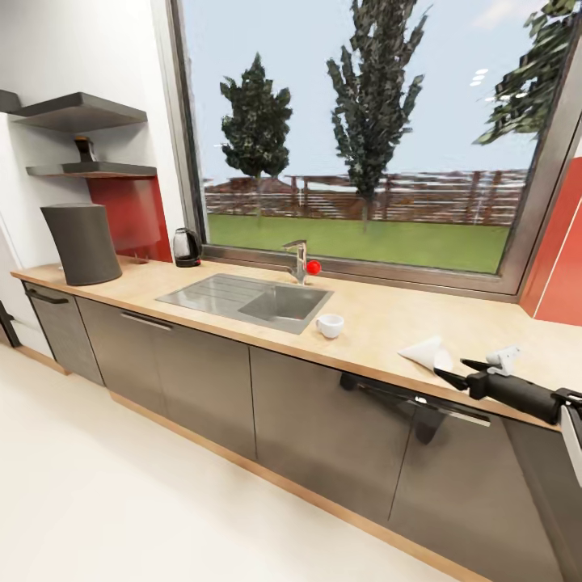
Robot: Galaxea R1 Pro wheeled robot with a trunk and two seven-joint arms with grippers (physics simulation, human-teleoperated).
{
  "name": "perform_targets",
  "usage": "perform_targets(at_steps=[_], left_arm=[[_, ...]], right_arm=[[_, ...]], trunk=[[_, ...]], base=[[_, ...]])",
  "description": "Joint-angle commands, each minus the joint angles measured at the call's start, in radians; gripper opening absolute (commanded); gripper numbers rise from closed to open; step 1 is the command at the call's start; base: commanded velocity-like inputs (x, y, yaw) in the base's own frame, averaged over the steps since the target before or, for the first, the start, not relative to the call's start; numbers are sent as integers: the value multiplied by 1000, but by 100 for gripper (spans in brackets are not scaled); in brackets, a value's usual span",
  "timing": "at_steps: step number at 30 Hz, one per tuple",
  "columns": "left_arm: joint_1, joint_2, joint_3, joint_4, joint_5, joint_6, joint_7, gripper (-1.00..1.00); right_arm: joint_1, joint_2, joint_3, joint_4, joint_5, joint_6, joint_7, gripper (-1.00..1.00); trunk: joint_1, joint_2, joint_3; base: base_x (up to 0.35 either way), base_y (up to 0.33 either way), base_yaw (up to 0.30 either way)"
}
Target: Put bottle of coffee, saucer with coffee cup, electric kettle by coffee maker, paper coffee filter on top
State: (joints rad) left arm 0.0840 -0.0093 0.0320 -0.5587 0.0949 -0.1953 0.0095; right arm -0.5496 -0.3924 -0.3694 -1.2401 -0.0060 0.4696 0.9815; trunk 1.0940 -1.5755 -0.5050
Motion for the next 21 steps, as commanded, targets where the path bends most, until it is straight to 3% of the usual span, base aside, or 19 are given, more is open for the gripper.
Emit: perform_targets(at_steps=[1, 21], left_arm=[[0, -2, 1, -1, 9, -1, 0, 100], [1, -6, 2, 0, 9, -1, 0, 100]], right_arm=[[1, 1, -7, 5, -1, 7, -2, 100], [5, 3, -17, 27, -1, 6, -23, 100]], trunk=[[0, -1, -1], [0, -1, -1]], base=[[22, 0, 0], [48, 0, 0]])
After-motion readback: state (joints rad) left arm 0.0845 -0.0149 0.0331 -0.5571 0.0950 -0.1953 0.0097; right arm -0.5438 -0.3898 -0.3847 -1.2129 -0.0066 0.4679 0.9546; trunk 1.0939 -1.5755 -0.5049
